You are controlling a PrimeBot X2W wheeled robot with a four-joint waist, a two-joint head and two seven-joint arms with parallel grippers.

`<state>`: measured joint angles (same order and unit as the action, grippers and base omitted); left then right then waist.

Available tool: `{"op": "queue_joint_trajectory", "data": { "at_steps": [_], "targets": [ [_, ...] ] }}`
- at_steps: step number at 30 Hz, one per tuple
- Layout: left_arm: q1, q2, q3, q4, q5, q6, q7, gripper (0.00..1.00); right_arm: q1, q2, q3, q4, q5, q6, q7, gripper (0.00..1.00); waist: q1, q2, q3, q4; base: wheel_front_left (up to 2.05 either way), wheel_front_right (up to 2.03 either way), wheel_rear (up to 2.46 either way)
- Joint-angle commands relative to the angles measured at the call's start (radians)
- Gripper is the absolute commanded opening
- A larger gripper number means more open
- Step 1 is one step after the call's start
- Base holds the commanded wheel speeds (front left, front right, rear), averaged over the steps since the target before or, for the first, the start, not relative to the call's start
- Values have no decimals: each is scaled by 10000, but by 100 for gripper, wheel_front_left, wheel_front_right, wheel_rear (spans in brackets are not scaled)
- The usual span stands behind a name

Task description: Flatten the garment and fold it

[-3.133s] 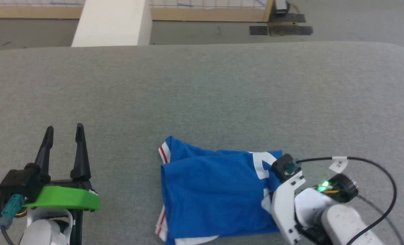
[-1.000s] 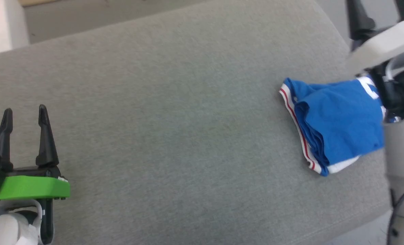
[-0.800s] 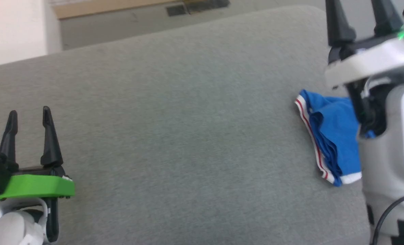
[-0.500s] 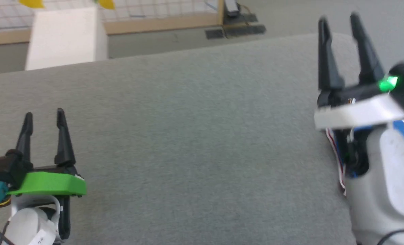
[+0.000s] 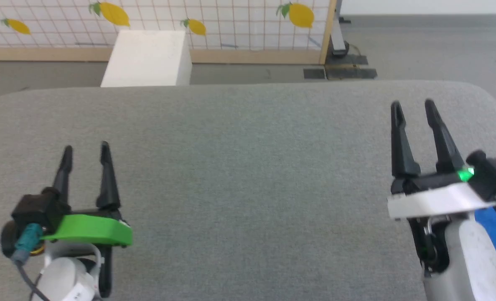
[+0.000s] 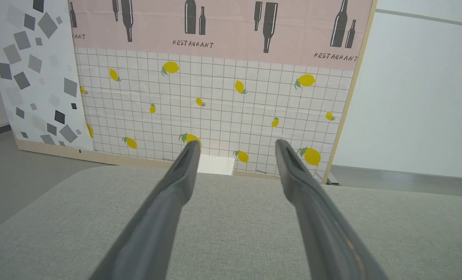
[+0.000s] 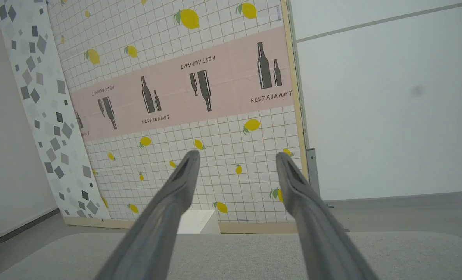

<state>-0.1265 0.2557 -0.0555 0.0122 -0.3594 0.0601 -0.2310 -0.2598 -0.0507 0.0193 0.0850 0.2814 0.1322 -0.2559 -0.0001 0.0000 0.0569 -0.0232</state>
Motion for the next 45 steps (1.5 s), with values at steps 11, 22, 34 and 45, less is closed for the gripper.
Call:
{"op": "queue_joint_trajectory", "data": {
  "at_steps": [11,22,34,45],
  "targets": [
    [388,-261,-717,651,342,73,6,100,1734,4,-560,98,-637,-15,-57,100,1,0,-381,246,0,0,0],
    [870,-854,-602,1069,447,278,-293,100,2399,4,-722,671,-548,-15,-58,100,1,0,-485,236,0,0,0],
    [1076,-1313,-244,1294,653,56,-306,100,2432,5,-458,896,-420,-15,-58,100,1,0,-490,249,0,0,0],
    [1003,-1334,-209,1283,751,74,-205,0,2362,0,-474,881,-489,0,57,0,1,0,-492,249,0,0,0]
  ]
}}
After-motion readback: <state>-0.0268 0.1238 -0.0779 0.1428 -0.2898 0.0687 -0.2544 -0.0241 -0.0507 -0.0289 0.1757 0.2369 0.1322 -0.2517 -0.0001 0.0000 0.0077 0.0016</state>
